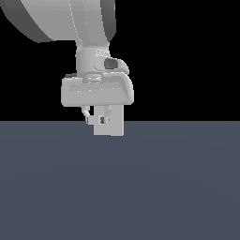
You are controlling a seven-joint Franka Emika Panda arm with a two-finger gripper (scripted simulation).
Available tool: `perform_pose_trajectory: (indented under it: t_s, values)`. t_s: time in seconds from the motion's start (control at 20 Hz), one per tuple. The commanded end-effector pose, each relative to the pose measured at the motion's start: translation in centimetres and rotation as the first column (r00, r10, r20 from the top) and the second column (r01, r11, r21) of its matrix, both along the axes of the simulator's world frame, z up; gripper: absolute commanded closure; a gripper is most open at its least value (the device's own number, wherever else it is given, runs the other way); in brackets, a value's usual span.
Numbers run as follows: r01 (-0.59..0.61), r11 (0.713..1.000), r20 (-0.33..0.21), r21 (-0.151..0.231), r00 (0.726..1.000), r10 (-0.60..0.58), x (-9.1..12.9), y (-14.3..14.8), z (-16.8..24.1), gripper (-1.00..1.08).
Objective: Plug the charger into the wall socket.
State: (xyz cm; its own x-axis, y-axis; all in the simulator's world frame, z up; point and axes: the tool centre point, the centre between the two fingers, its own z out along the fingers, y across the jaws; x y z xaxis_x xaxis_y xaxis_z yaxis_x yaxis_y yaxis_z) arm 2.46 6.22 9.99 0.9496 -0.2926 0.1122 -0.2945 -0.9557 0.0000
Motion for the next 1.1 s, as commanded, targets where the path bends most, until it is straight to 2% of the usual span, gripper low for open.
perform_pose_trajectory:
  t_s: [0.0, 0.3, 0.75, 1.05]
  values:
    - [0.0, 1.0, 0.0, 0.0, 1.0, 0.0, 0.1, 0.0, 0.0, 1.08]
    - [0.0, 1.0, 0.0, 0.0, 1.0, 0.0, 1.1, -0.4, 0.0, 1.08]
    - [0.001, 1.0, 0.0, 0.0, 1.0, -0.001, 4.0, -1.3, 0.0, 1.08]
    - [0.001, 1.0, 0.0, 0.0, 1.0, -0.001, 4.7, -1.5, 0.0, 1.08]
